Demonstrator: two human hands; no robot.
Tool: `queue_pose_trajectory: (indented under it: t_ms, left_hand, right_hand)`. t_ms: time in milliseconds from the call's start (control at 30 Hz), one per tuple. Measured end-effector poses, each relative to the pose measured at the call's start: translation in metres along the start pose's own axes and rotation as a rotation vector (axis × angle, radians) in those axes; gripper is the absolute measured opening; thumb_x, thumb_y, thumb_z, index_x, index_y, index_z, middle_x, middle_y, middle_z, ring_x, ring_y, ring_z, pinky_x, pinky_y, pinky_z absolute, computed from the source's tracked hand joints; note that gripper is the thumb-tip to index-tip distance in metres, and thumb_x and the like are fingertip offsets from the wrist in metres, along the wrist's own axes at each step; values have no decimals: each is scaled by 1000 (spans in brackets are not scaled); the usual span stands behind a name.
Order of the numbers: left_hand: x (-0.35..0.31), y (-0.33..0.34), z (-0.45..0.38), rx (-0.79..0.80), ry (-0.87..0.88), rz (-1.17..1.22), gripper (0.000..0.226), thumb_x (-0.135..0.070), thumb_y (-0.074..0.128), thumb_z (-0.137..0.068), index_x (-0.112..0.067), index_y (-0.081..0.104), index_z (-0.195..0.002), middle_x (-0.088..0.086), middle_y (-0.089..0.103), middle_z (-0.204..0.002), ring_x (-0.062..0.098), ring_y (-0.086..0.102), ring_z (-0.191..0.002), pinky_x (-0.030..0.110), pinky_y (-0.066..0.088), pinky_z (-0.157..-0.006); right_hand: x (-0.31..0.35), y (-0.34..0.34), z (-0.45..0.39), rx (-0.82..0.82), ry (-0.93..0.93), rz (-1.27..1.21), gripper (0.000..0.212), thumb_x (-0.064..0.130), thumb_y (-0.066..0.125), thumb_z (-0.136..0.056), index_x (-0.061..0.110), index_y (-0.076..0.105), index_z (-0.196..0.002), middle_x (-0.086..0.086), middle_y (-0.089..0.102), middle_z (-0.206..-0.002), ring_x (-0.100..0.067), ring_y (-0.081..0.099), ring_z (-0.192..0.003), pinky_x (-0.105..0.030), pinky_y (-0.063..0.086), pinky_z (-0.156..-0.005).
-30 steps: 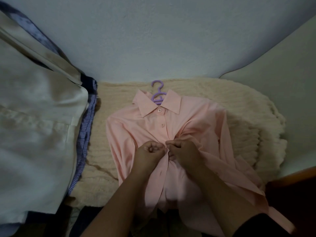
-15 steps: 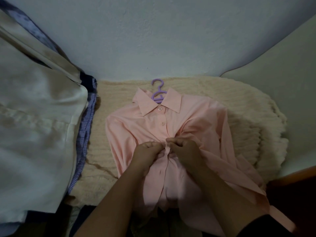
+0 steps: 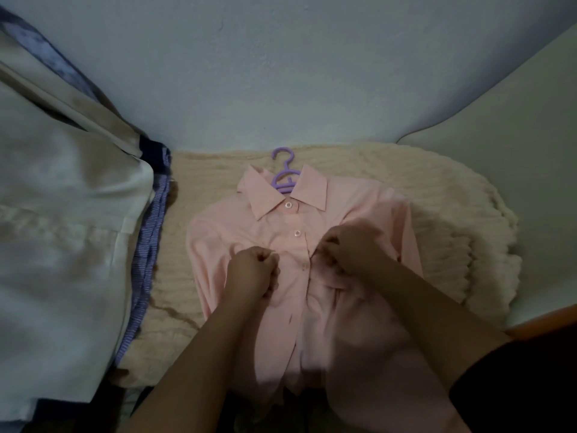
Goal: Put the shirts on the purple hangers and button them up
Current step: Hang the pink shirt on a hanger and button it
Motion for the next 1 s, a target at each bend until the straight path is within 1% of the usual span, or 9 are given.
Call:
queue_pose_trajectory:
  t_ms: [67, 133, 200, 400, 533, 667, 767, 900, 1000]
  left_hand:
    - [-7, -6, -9, -48, 30, 6, 18, -11, 55, -95, -1, 64, -83, 9, 64, -63, 19, 54, -47, 27, 41, -46]
    - [-17, -12, -20, -91, 105, 112, 20, -16, 56, -93, -10, 63, -76, 10, 68, -67, 25, 58, -54, 33, 47, -54]
    - [-31, -19, -33, -165, 187, 111, 20, -27, 55, -88, -15, 63, -75, 8, 70, -69, 27, 63, -62, 41, 53, -65]
    - [-64, -17, -66, -244, 295, -225, 13, -22, 53, -93, -19, 60, -82, 3, 69, -87, 25, 63, -88, 31, 46, -76]
    - [-57, -8, -60, -210, 301, -233, 25, -15, 54, -93, -15, 57, -118, 2, 64, -102, 19, 59, -95, 19, 33, -70]
    - [-51, -2, -27, -220, 431, -86, 62, -6, 62, -88, -14, 34, -142, -3, 62, -100, -8, 54, -77, 0, 36, -67]
    - [-39, 4, -6, -269, 464, -92, 45, -11, 70, -83, -22, 50, -121, -7, 62, -88, -2, 57, -73, 17, 49, -73]
    - [-20, 21, 15, -159, 382, -343, 8, -32, 67, -85, -26, 63, -86, -7, 62, -71, 4, 58, -66, 33, 54, -70]
    - [-12, 27, 26, -90, 352, -422, 28, -40, 61, -87, -20, 61, -67, -2, 60, -62, 12, 58, -60, 38, 54, -68]
  right_hand:
    - [3, -4, -8, 108, 116, -323, 25, 7, 44, -95, 9, 59, -75, -8, 58, -64, -18, 50, -45, -21, 39, -41]
    - [12, -7, -14, 197, 168, -688, 33, 7, 38, -98, 12, 49, -68, -4, 46, -56, -12, 40, -40, -15, 28, -39]
    - [21, -16, -23, 151, 172, -817, 32, 14, 38, -100, 13, 48, -70, -2, 48, -57, -11, 45, -43, -16, 32, -36]
    - [24, -24, -51, -92, 159, -676, 24, 21, 41, -100, 18, 50, -78, -10, 65, -104, -26, 66, -97, -24, 43, -51]
    - [8, -18, -50, -170, 83, -645, 8, 8, 51, -92, 15, 55, -91, -16, 65, -100, -19, 62, -79, -28, 45, -57]
    - [3, -11, -22, -349, -121, -484, 58, -8, 51, -81, 19, 46, -132, -2, 63, -96, -9, 57, -78, -16, 45, -71]
    - [-2, 2, 8, -491, -142, -369, 53, -4, 56, -82, 25, 51, -125, 7, 58, -89, -8, 57, -82, -11, 46, -73]
    - [-9, 22, 21, -365, -31, -259, 19, 9, 57, -90, 12, 65, -107, 1, 63, -94, -15, 58, -88, -11, 39, -71]
    - [-5, 26, 25, -257, -48, -177, 18, 12, 54, -93, 3, 70, -95, -7, 65, -89, -14, 56, -75, -5, 37, -60]
Point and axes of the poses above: each hand's wrist, its own z-axis away from the middle knuckle, its own y-axis out of the palm, x = y × z, the point moved 4 cm from there along -z, towards the middle knuckle
